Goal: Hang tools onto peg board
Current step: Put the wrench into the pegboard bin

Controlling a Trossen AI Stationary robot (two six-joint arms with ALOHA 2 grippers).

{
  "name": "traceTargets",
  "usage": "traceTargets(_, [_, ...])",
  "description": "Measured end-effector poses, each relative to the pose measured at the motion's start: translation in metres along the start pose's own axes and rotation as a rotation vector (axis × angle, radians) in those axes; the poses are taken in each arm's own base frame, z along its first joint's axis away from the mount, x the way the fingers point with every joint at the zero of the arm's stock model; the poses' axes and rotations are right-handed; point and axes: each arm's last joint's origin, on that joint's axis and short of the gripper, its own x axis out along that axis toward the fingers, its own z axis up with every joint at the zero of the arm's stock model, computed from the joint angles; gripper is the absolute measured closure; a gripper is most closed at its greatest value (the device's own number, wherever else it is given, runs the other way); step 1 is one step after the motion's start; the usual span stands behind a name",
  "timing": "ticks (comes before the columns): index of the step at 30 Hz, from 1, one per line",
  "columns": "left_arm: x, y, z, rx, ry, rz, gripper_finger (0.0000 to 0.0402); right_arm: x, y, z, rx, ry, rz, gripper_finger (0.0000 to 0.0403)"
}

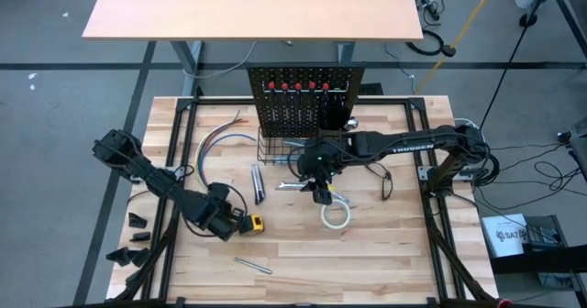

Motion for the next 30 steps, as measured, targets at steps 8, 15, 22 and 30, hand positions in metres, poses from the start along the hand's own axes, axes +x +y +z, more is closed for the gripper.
traceTargets(8, [0.002, 0.000, 0.001, -0.022, 0.066, 0.005, 0.0271, 0.000, -0.001, 0.000, -0.012, 0.005, -0.001, 0.0259])
traceTargets(15, [0.003, -0.001, 0.008, -0.058, 0.079, 0.004, 0.0267, 0.000, -0.001, -0.002, -0.010, 0.016, 0.000, 0.0259])
traceTargets(22, [-0.003, 0.005, 0.013, -0.054, 0.032, 0.007, 0.0267, 0.000, 0.000, -0.005, 0.014, 0.049, 0.002, 0.0259])
traceTargets(30, [0.005, 0.009, 0.012, -0.064, 0.093, -0.038, 0.0267, -0.009, 0.003, -0.003, 0.009, 0.031, 0.005, 0.0259])
